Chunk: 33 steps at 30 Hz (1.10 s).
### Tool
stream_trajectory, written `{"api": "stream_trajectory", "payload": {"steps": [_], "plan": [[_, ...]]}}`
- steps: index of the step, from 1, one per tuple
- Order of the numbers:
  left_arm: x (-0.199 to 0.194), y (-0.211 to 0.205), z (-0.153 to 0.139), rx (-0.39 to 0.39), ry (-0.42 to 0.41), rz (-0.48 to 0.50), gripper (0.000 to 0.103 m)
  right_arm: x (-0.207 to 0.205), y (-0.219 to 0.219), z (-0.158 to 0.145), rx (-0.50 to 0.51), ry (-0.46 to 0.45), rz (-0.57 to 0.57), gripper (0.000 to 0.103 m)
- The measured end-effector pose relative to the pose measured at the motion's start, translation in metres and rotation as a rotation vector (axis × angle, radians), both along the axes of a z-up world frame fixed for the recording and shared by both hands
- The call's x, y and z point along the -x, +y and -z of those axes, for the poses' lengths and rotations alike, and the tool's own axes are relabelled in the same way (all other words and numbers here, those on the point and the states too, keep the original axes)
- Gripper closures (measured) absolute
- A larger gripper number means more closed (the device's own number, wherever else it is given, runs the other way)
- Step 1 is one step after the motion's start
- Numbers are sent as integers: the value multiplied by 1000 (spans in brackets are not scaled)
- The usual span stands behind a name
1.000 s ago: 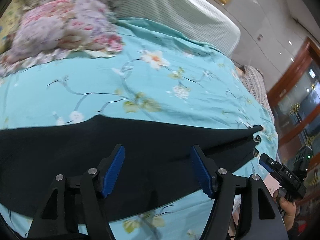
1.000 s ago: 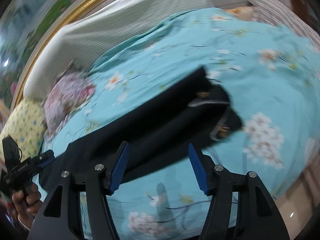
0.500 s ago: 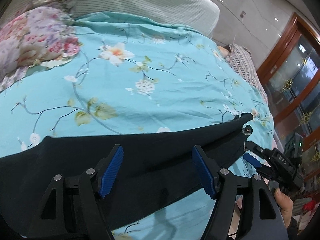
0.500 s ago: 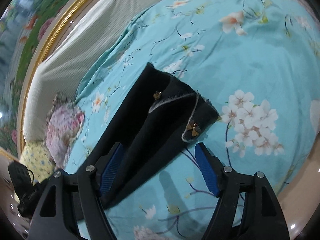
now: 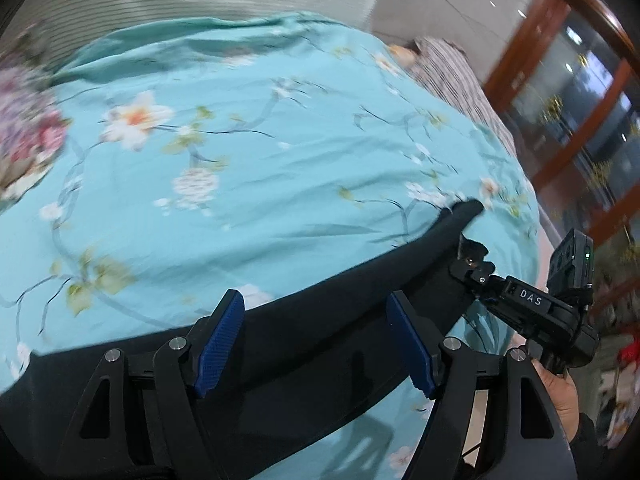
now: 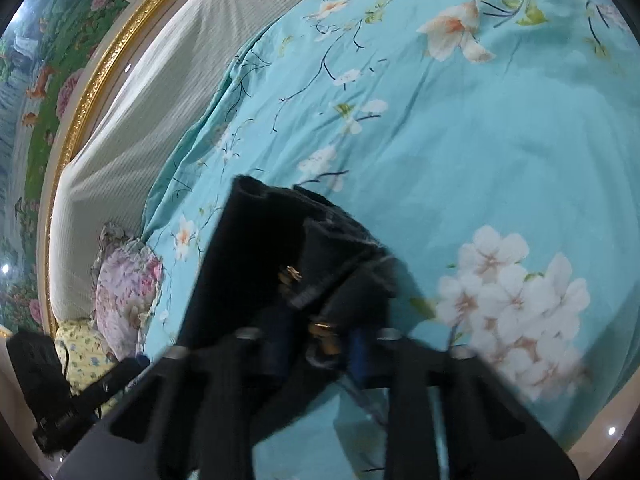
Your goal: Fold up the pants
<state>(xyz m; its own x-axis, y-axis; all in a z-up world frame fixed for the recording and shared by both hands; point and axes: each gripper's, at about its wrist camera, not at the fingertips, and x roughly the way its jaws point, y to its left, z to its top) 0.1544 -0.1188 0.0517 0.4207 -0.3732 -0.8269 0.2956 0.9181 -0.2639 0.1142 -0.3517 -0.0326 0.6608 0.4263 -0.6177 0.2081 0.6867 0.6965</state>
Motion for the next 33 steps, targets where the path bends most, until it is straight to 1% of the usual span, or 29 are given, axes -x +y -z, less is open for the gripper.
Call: {"api": "stream_trajectory", "payload": {"steps": [5, 7, 9, 12, 14, 16, 19, 21, 23, 24, 25, 26, 27, 28, 29, 31, 33], "plan": [[-23, -30, 11, -1, 50, 96, 29, 11, -18, 5, -42, -50, -41, 91], [-35, -44, 17, 2, 79, 133, 29, 16, -25, 9, -77, -60, -52, 92], [-45, -56, 23, 16, 108, 166, 29, 20, -31, 13, -110, -72, -60, 92], [-59, -77, 32, 40, 157, 227, 29, 26, -37, 17, -162, -125, -78, 92], [-66, -96, 37, 54, 185, 294, 29, 29, -38, 21, -170, -138, -91, 92], [-72, -113, 44, 41, 204, 343, 29, 30, -39, 22, -178, -161, -111, 92], [-82, -132, 58, 26, 245, 387, 31, 31, -38, 19, -170, -204, -145, 92], [-85, -142, 62, 33, 252, 417, 31, 31, -38, 19, -160, -217, -164, 92], [-86, -149, 62, 52, 259, 450, 37, 31, -37, 20, -147, -223, -179, 92], [-86, -152, 63, 67, 270, 465, 43, 31, -37, 20, -145, -228, -186, 92], [-87, -154, 64, 85, 283, 475, 53, 30, -37, 20, -146, -232, -189, 92], [-87, -156, 64, 98, 290, 481, 60, 29, -37, 20, -149, -233, -190, 92], [-87, -157, 64, 116, 298, 489, 74, 29, -38, 20, -152, -234, -192, 92], [-86, -158, 64, 134, 299, 495, 81, 29, -37, 20, -153, -237, -195, 92], [-84, -158, 62, 133, 282, 495, 82, 29, -37, 19, -151, -239, -198, 92], [-79, -157, 55, 138, 250, 502, 89, 27, -36, 18, -151, -242, -205, 92], [-75, -153, 47, 150, 225, 498, 91, 27, -36, 16, -160, -248, -210, 92]]}}
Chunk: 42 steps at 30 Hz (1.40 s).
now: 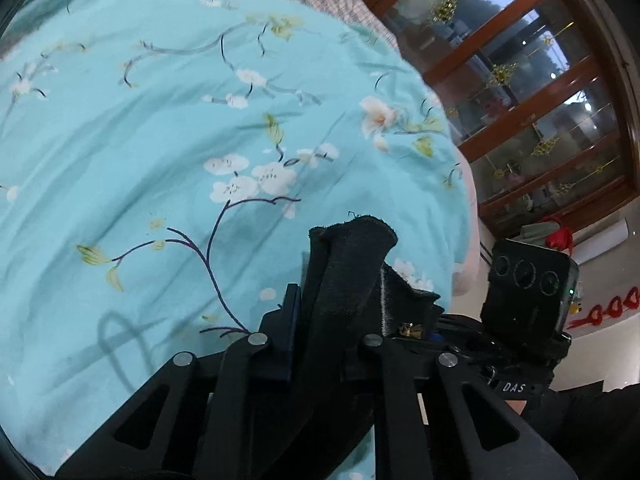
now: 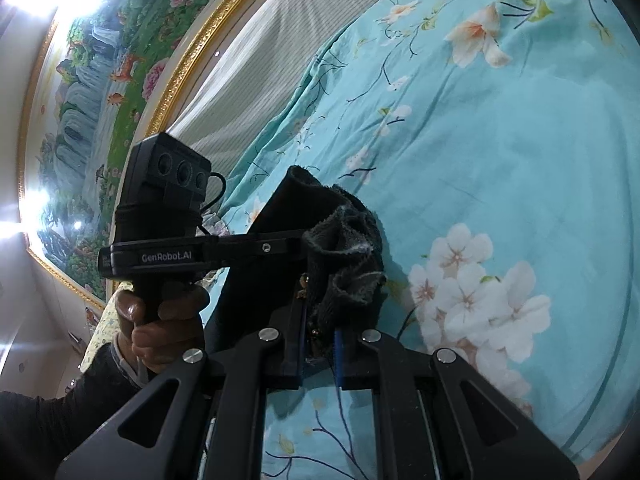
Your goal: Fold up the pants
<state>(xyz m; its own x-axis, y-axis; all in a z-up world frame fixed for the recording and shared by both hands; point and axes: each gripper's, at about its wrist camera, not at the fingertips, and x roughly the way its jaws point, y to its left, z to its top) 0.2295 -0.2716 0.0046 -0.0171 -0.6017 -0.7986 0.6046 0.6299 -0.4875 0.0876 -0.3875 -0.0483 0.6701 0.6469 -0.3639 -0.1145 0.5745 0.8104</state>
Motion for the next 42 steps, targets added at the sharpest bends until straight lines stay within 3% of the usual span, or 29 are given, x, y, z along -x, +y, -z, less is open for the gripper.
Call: {"api": "stream_trajectory", "payload": {"steps": [13, 20, 31, 42], "plan": [[32, 78, -77, 163, -132, -111, 93, -6, 34, -64, -24, -153, -130, 92], [54, 146, -92, 197, -173, -208, 93, -13, 81, -89, -41, -195, -255, 92], [90, 256, -63, 209, -142, -404, 93, -26, 177, -82, -38, -154, -446, 92], [110, 312, -7, 190, -72, -548, 93, -26, 247, -43, 77, -61, -544, 91]]}}
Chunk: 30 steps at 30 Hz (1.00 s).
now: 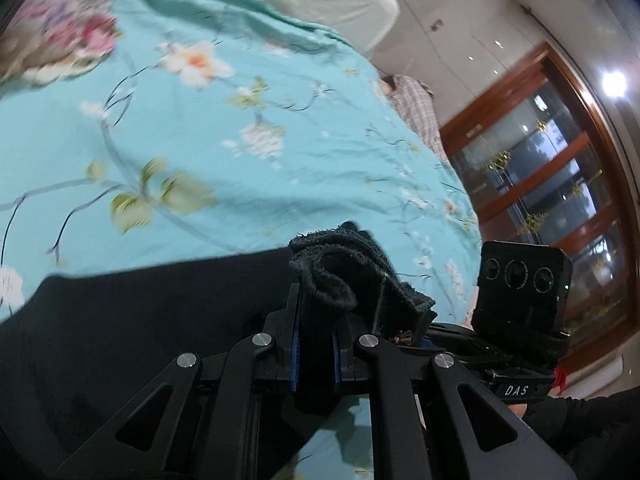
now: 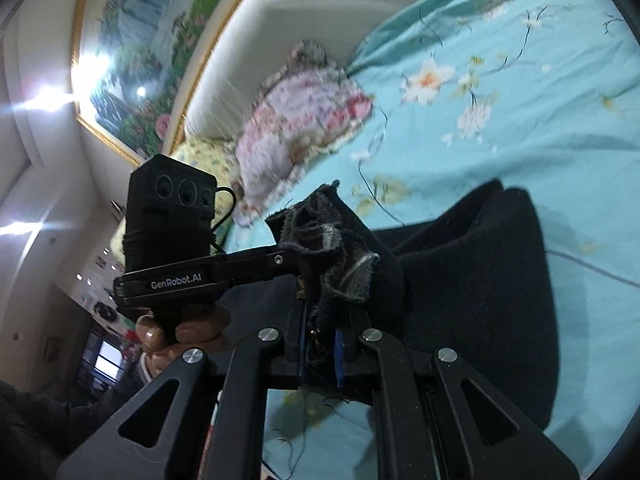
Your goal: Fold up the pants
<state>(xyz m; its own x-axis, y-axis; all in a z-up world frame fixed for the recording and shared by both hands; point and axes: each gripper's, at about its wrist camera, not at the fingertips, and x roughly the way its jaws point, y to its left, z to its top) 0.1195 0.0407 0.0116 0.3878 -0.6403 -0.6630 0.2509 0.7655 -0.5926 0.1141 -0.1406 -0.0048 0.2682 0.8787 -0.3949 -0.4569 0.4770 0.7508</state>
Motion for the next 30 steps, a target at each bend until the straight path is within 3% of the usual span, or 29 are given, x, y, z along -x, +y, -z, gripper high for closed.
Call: {"api": "stream_trajectory", "payload": {"steps": [12, 19, 30], "plan": [[19, 34, 31, 44, 65, -114, 94, 2, 33, 22, 127, 17, -59, 87], [32, 43, 29, 42, 71, -160, 93, 6, 42, 20, 133, 6, -93, 64], [62, 78, 25, 51, 76, -305, 92, 15, 60, 16, 141, 2, -153, 53]]}}
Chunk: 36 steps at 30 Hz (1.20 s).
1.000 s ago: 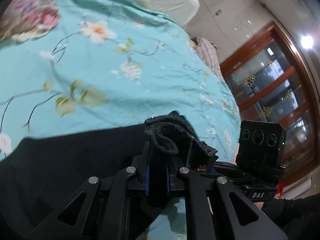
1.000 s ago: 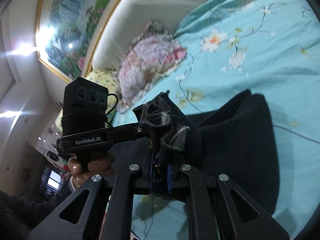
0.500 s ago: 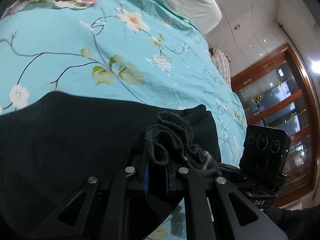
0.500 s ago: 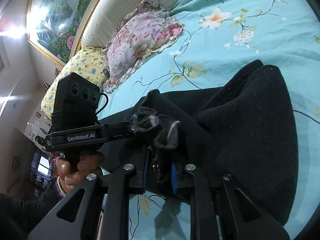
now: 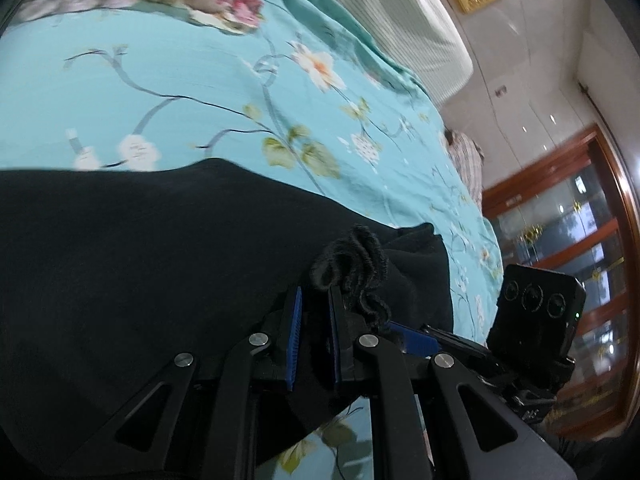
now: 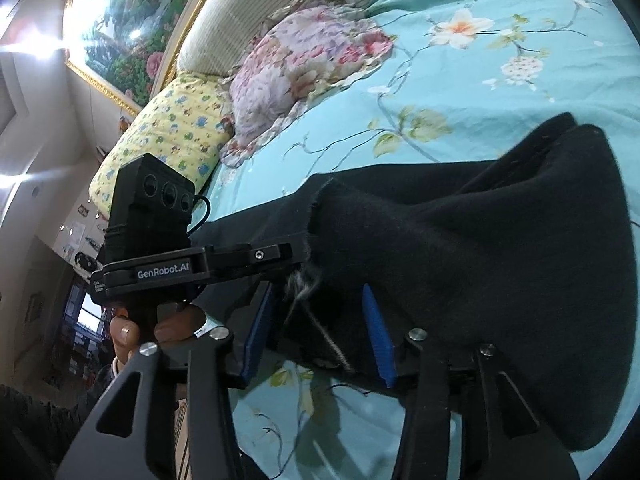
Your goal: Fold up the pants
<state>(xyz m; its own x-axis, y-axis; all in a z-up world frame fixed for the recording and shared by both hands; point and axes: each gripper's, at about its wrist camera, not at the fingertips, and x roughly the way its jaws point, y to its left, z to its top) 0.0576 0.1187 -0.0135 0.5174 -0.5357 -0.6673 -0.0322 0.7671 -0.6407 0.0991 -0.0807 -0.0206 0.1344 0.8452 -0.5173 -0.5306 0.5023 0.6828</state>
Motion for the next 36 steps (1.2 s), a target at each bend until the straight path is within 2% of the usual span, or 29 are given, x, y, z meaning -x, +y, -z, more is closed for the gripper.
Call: {"api": "stream_trajectory", "payload": {"steps": [5, 10, 16, 23, 28, 36], "plan": [[24, 20, -5, 6, -9, -95, 92, 7, 13, -7, 8, -27, -46, 51], [54, 40, -9, -41, -4, -213, 92, 7, 23, -19, -8, -45, -69, 51], [89, 68, -13, -20, 6, -338, 91, 1, 40, -32, -7, -78, -112, 51], [128, 83, -13, -24, 24, -440, 91, -4, 72, -44, 5, -114, -180, 51], [153, 96, -10, 8, 42, -498, 91, -5, 97, -47, 17, -124, -233, 44], [184, 124, -6, 33, 57, -615, 87, 1, 132, -50, 30, -127, -303, 44]]}}
